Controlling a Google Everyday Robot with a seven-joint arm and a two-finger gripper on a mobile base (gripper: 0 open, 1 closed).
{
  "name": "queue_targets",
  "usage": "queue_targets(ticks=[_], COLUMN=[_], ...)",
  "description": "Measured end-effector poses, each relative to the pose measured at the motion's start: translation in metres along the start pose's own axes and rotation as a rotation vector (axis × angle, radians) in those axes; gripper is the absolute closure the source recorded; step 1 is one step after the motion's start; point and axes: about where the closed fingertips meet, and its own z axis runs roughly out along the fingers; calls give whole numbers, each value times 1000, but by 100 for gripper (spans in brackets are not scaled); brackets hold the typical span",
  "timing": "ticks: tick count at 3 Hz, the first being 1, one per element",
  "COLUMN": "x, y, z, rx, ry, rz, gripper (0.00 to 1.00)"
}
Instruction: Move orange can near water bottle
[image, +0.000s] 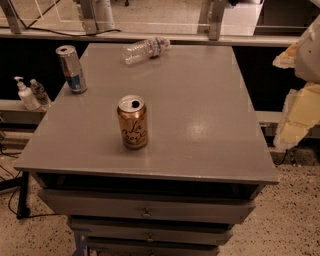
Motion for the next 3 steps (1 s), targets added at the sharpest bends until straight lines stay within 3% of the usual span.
queue_targets(ticks=[2,3], x=[-1,-8], y=[0,-3], z=[0,14], rx=[8,21], ry=[-20,-89], rz=[4,7], gripper=[0,0])
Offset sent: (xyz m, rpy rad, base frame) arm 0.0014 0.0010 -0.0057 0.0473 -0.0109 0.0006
